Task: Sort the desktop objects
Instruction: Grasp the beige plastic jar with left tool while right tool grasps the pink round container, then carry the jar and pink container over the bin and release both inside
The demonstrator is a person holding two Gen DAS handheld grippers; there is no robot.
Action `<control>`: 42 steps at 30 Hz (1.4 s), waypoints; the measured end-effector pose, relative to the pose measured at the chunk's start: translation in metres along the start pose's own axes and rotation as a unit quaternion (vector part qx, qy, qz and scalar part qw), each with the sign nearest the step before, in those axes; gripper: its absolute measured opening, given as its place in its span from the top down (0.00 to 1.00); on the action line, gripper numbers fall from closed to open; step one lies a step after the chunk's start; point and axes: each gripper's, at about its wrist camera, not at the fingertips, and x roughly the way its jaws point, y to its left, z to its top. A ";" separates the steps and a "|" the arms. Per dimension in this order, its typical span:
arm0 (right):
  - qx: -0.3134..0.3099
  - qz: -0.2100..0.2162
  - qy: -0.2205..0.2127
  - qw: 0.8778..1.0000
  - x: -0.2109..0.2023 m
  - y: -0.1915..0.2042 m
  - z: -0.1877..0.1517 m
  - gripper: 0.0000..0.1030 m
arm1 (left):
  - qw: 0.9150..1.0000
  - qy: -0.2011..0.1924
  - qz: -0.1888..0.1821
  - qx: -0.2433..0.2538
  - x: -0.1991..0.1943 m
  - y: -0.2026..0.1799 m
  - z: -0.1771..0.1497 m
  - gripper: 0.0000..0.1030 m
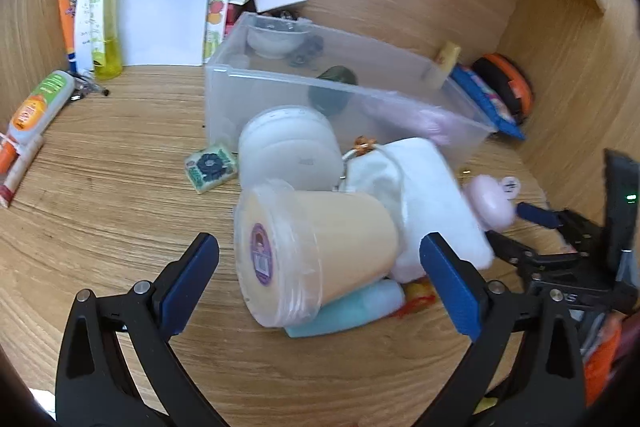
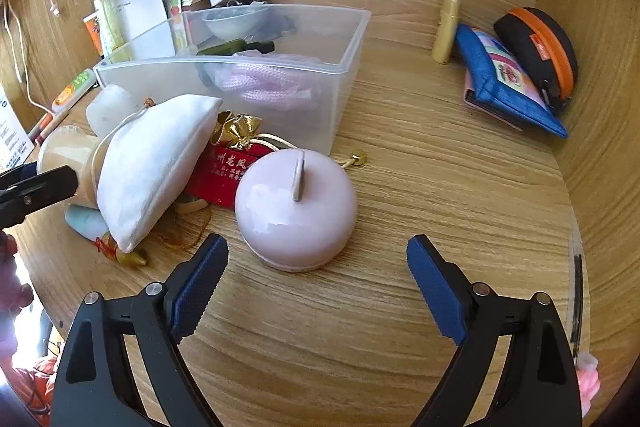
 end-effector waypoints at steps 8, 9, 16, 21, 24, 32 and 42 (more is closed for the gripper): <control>-0.024 -0.005 0.000 1.000 0.005 0.004 0.005 0.13 | 0.999 0.029 0.005 -0.035 0.011 0.011 -0.001 0.01; -0.025 -0.004 0.001 1.000 0.006 0.003 0.006 0.13 | 0.998 0.039 -0.002 -0.043 0.015 0.013 0.000 0.01; -0.034 0.002 0.007 0.999 0.012 0.005 0.008 0.13 | 0.998 0.062 0.006 -0.023 0.024 0.007 0.011 0.01; -0.027 0.007 0.001 1.000 0.011 0.002 0.009 0.15 | 0.998 0.051 -0.015 -0.031 0.021 0.013 0.012 0.06; -0.013 0.018 -0.007 1.000 0.008 -0.002 0.010 0.17 | 0.998 0.043 -0.030 -0.031 0.017 0.015 0.011 0.14; 0.012 0.042 -0.008 0.999 0.008 -0.005 0.010 0.42 | 0.999 0.028 -0.026 -0.033 0.011 0.022 0.008 0.14; 0.034 0.041 -0.048 0.997 -0.019 -0.007 0.018 0.42 | 0.998 0.005 -0.040 -0.051 0.000 0.032 0.015 0.14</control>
